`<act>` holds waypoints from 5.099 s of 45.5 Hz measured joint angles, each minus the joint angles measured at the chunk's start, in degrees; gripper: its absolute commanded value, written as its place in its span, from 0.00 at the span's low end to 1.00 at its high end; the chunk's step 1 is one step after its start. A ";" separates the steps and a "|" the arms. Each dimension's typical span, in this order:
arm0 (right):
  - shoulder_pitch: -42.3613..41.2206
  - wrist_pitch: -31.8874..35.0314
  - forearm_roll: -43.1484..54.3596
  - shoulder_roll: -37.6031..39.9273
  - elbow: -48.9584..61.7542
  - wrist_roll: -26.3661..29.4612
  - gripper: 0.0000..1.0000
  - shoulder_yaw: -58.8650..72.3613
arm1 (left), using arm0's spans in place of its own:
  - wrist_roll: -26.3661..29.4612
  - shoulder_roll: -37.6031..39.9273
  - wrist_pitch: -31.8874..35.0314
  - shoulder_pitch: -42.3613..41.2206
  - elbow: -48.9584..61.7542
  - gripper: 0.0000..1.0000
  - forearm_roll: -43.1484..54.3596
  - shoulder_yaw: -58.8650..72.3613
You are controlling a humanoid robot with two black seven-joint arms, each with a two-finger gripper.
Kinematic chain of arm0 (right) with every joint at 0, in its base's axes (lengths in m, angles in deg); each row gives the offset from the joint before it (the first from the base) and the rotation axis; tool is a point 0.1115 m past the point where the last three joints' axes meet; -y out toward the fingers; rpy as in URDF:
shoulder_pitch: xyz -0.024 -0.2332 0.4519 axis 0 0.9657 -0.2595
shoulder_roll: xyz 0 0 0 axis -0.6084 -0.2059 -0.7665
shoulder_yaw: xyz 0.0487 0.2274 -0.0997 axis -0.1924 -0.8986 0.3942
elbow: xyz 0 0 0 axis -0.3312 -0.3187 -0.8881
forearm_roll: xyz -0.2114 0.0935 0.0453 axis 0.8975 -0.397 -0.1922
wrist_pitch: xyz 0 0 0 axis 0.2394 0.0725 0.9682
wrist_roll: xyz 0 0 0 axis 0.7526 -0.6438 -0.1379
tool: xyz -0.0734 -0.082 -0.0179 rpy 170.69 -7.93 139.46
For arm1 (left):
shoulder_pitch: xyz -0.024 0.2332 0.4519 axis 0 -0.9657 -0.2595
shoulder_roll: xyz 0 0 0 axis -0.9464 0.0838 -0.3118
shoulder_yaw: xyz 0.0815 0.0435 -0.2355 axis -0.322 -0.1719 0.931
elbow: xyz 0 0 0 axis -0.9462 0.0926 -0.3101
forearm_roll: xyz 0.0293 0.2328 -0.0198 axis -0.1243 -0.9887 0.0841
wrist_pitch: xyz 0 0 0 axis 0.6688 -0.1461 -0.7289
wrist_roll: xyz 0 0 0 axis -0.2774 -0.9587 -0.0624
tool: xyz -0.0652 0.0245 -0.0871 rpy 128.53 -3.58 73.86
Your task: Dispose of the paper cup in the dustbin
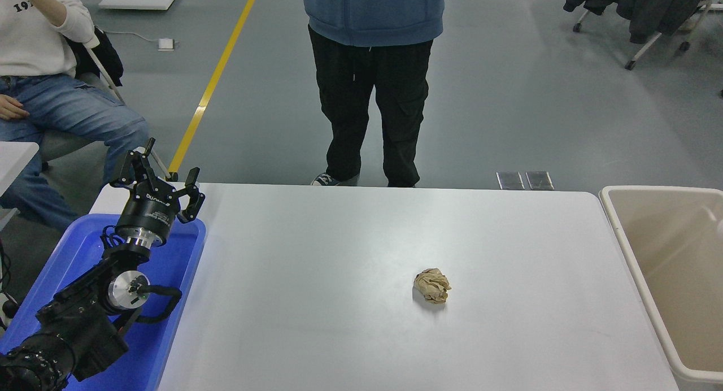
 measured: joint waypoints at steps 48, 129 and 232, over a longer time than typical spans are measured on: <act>2.29 -23.64 -12.88 -14.09 2.46 12.96 0.00 -17.84 | 0.00 0.09 0.06 0.01 -0.05 1.00 -0.01 0.00; -5.16 -7.34 -13.06 -11.30 1.92 13.17 1.00 -23.01 | 0.00 0.27 0.06 0.27 -0.11 1.00 -0.01 -0.32; -11.49 -4.90 -2.21 -35.13 -21.23 4.12 1.00 -33.69 | 0.09 0.35 0.15 0.45 -0.22 1.00 0.00 -0.44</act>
